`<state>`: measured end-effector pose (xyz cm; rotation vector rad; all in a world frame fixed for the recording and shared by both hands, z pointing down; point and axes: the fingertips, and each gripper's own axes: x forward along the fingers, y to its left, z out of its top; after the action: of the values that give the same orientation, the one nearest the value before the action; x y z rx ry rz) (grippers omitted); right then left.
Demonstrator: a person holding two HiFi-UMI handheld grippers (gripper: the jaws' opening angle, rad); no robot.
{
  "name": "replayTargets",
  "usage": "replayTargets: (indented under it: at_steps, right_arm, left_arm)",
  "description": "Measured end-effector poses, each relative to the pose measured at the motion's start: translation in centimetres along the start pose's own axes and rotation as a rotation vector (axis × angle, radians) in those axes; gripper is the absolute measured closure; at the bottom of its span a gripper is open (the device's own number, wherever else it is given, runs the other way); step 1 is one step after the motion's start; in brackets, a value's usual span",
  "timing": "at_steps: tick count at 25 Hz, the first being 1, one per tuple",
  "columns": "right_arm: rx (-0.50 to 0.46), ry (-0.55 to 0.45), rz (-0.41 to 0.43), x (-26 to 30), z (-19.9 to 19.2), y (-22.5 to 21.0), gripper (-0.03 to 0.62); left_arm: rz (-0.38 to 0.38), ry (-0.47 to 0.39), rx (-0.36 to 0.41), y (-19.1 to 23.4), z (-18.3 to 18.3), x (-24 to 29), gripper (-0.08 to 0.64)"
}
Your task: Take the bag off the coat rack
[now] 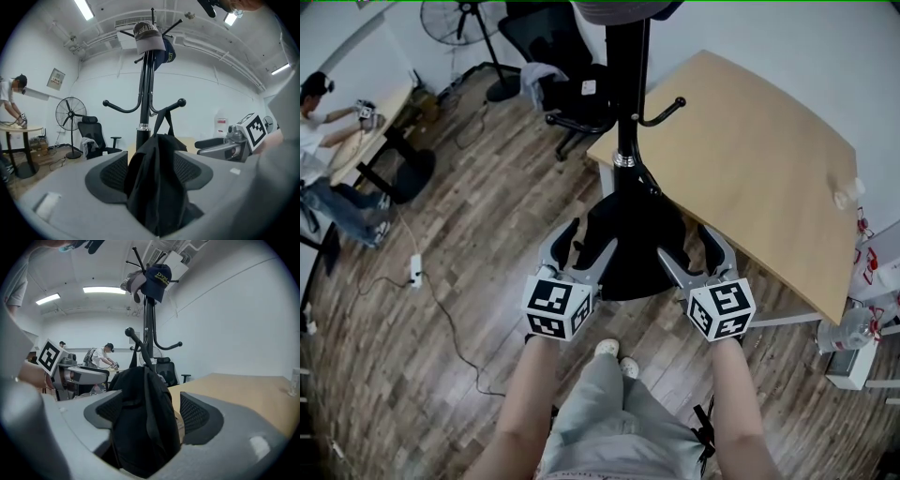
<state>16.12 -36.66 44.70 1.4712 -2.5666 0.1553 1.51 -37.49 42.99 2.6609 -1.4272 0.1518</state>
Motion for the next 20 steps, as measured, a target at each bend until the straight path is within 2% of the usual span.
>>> replayTargets:
  at_steps: [6, 10, 14, 20]
  right_arm:
    - [0.045, 0.094, 0.004, 2.2, -3.9, -1.0, 0.212]
    - [0.082, 0.146, 0.011, 3.5, -5.9, -1.9, 0.212]
    - [0.105, 0.202, 0.038, 5.1, -7.7, -2.3, 0.212]
    - [0.059, 0.289, 0.061, 7.0, -10.3, -2.6, 0.212]
  left_arm:
    - [0.01, 0.093, -0.055, 0.9, -4.0, 1.5, 0.219]
    - [0.023, 0.138, -0.1, 1.8, -6.2, 2.1, 0.234]
    - [0.018, 0.176, -0.101, 1.8, -7.8, 2.9, 0.245]
    - [0.012, 0.223, -0.089, 1.6, -9.9, 4.1, 0.256]
